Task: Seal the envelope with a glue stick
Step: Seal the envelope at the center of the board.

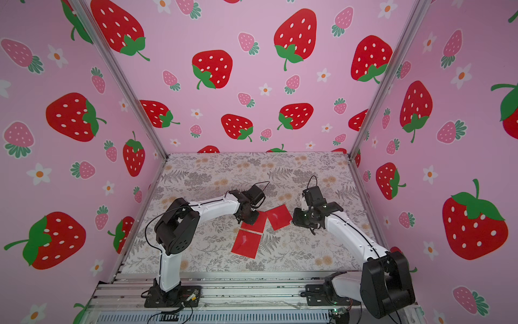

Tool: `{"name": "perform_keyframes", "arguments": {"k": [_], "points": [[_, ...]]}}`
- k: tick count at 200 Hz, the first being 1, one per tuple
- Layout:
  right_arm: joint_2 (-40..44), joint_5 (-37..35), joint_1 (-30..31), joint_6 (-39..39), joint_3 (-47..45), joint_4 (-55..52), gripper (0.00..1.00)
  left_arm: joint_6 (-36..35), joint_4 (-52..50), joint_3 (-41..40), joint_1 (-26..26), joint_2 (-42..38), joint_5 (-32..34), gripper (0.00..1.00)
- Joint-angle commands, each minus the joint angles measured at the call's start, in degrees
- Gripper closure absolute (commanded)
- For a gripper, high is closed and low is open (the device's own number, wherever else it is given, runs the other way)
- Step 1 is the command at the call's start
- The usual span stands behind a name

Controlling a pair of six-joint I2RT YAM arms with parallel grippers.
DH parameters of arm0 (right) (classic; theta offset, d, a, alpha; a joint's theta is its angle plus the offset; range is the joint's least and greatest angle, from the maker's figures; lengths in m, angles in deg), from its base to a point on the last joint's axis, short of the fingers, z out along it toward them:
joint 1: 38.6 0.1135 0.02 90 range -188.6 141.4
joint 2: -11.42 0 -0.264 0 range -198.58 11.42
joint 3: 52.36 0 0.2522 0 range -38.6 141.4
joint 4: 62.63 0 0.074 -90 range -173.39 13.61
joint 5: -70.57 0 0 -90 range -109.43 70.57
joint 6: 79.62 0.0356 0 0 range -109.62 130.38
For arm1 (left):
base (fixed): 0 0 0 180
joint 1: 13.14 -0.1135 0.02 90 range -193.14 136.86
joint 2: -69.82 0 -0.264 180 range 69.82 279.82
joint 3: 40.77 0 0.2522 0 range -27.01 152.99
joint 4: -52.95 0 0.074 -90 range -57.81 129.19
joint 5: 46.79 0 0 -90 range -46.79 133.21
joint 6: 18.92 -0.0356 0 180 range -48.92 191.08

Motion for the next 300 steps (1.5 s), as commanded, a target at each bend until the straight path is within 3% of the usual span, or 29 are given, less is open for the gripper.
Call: {"name": "perform_keyframes", "arguments": {"k": [1, 101, 151, 196, 254, 278, 300], "points": [[0.65, -0.95, -0.49, -0.28, 1.56, -1.72, 1.00, -1.08, -3.94, -3.70, 0.59, 2.59, -4.15, 0.85], [-1.40, -1.66, -0.47, -0.10, 4.85, -4.53, 1.00, -3.26, -2.56, -4.04, 0.25, -3.68, -5.05, 0.84], [-2.56, -1.13, -0.41, 0.26, 6.17, -5.34, 1.00, -2.64, -0.41, -6.08, -0.31, -6.22, -7.01, 0.78], [-3.04, -0.37, -0.41, 0.61, 6.69, -5.56, 1.00, -2.04, 1.11, -7.73, -1.10, -7.45, -9.94, 0.79], [-3.58, 0.13, -0.33, 0.35, 7.06, -6.04, 1.00, -2.15, 1.10, -8.02, -1.17, -6.83, -8.63, 0.83], [-3.55, 0.03, -0.33, 0.10, 7.06, -6.26, 1.00, -1.86, 1.60, -8.09, -1.39, -7.70, -10.66, 0.76], [-3.50, 0.18, -0.32, 0.09, 7.06, -6.34, 1.00, -1.35, 2.42, -8.94, -1.86, -8.70, -11.37, 0.76]]}}
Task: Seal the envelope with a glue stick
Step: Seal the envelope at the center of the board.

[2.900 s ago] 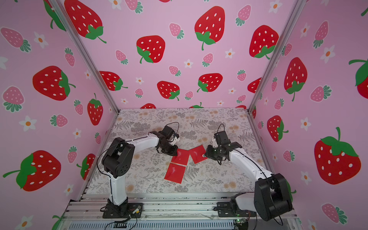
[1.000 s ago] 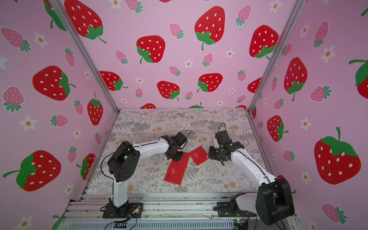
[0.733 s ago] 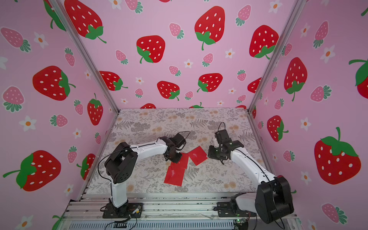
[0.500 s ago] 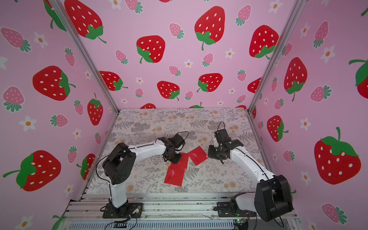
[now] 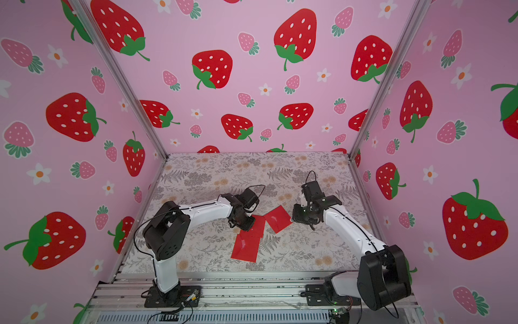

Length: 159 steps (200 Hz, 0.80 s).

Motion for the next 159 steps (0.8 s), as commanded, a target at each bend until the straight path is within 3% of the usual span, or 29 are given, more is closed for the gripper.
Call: {"name": "perform_keyframes", "arguments": {"k": [1, 89, 159], "points": [[-0.26, 0.83, -0.32, -0.04, 1.29, -1.66, 1.00, 0.90, 0.66, -1.23, -0.67, -2.38, -1.76, 0.76], [-0.25, 1.35, -0.24, 0.22, 1.11, -1.69, 1.00, 1.41, 1.85, -2.04, -2.56, -3.67, -3.86, 0.78], [-0.45, 1.41, -0.24, 0.15, 0.94, -2.06, 1.00, 1.05, 1.83, -3.48, -2.32, -0.07, -2.52, 0.82]]}}
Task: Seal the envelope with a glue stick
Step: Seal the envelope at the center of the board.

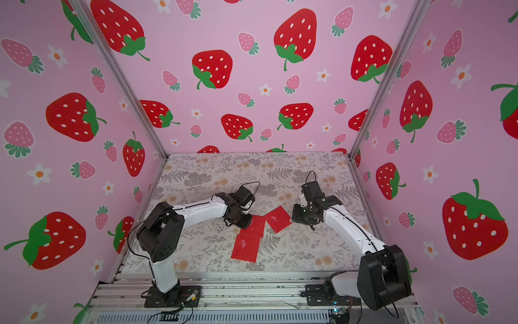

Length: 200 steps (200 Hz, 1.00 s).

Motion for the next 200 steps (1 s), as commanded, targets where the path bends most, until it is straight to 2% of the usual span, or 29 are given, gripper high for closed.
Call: {"name": "perform_keyframes", "arguments": {"k": [1, 40, 100, 173, 186, 200], "points": [[-0.42, 0.68, -0.19, 0.08, 0.94, -1.89, 1.00, 0.02, -0.33, -0.90, 0.08, 2.53, 0.42, 0.82], [0.04, -0.13, -0.14, -0.42, 0.60, -2.40, 1.00, -0.78, -2.99, -0.94, 2.09, 6.62, 5.13, 0.82], [-0.01, 0.30, -0.15, -0.78, -0.13, -1.88, 1.00, -0.13, -6.05, -0.07, 3.86, 9.96, 8.75, 0.82], [0.41, -0.19, -0.21, -1.52, -0.78, -2.00, 1.00, 0.22, -14.98, 5.33, 6.37, 18.49, 13.32, 0.81], [0.51, -0.31, -0.19, -1.45, -0.69, -2.13, 1.00, -0.50, -15.46, 6.42, 6.64, 18.16, 14.74, 0.81], [0.49, -0.35, -0.15, -1.43, -0.49, -2.24, 1.00, -1.13, -12.74, 5.87, 6.29, 15.10, 13.23, 0.81]]}}
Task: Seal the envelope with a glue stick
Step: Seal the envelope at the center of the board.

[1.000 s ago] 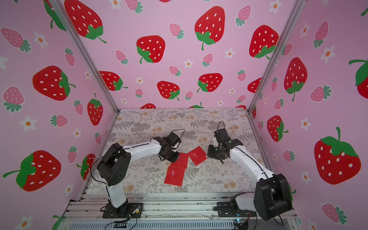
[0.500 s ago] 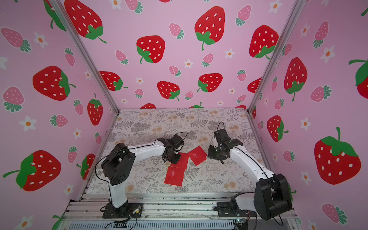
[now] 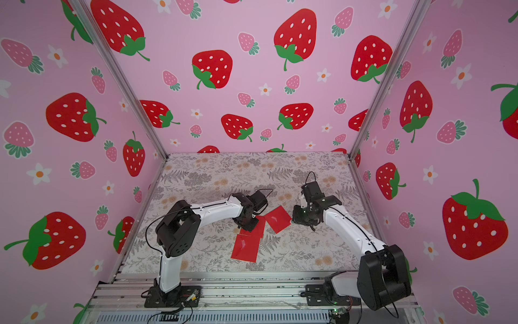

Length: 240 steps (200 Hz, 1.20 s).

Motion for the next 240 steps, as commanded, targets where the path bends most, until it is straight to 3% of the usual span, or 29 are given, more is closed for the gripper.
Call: {"name": "perform_keyframes", "arguments": {"k": [1, 40, 73, 180, 240], "points": [[0.55, -0.31, -0.15, -0.62, -0.33, -1.25, 1.00, -1.29, -0.35, -4.99, -0.40, 5.44, -1.47, 0.81], [0.11, -0.45, -0.14, -0.45, 0.64, -1.70, 1.00, -0.64, 7.06, -6.22, -4.40, -4.75, -11.31, 0.79], [-0.47, -0.26, -0.15, 0.17, 1.41, -1.64, 1.00, -0.36, 9.30, -5.03, -7.00, -6.80, -15.94, 0.81], [-1.52, -0.12, 0.30, 0.26, 3.73, -2.97, 1.00, -2.58, 8.51, 0.59, -8.60, -1.13, -11.38, 0.85], [-1.99, -0.20, 0.38, 0.00, 3.81, -3.41, 1.00, -3.86, 6.88, -1.39, -7.31, 1.60, -5.26, 0.87]]}}
